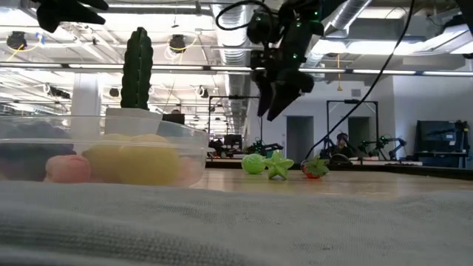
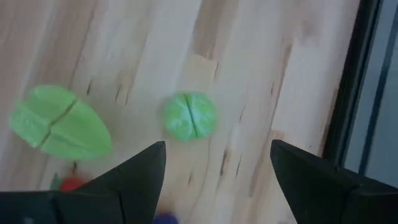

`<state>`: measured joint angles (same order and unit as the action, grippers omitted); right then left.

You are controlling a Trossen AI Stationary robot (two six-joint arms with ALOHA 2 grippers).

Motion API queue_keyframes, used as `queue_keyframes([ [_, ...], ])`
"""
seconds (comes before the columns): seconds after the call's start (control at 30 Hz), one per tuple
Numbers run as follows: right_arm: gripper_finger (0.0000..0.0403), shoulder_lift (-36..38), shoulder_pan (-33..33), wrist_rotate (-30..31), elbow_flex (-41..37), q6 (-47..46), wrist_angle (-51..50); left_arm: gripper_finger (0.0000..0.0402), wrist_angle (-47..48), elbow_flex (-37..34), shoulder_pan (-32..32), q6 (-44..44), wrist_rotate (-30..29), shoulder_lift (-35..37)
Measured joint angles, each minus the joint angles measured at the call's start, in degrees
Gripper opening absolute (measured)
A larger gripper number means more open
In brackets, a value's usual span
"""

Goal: Pick and placing Produce into tupperware
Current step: Put the cabbage into the transparent bin

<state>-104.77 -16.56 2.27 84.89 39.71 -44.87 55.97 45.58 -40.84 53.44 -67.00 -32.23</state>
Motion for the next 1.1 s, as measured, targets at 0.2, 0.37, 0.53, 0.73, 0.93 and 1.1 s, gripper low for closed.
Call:
queue_keyframes([
  [0.2, 0.0311, -3.14, 1.62, -2.48, 0.02, 3.46, 2.75, 0.0174, 1.46, 0.0, 0.01, -0.27, -1.09, -0.89],
  [0.37, 0.0311, -6.66, 2.66, -2.27, -0.03, 2.83, 3.81, 0.0174, 1.73, 0.0, 0.0, -0.61, -0.94, -0.72],
  [0.53, 0.0311, -8.02, 1.2, -2.09, 0.0, -1.91, 6.51, 0.0174, 2.28, 0.0, 0.02, -1.61, -1.03, -0.74],
  [0.73, 0.0311, -7.98, -0.09, -2.79, 0.0, -2.14, 6.53, 0.0174, 3.96, 0.0, 0.0, -1.63, -1.52, -0.74],
  [0.93, 0.0326, -8.01, -0.58, -4.53, 0.02, -5.1, 6.75, 0.0174, 4.13, 0.0, 0.02, -1.63, -2.61, -0.74],
  [1.1, 0.0371, -8.01, -0.83, -3.93, 0.01, -5.08, 6.62, 0.0174, 4.13, 0.0, 0.01, -1.43, -2.95, -0.74],
])
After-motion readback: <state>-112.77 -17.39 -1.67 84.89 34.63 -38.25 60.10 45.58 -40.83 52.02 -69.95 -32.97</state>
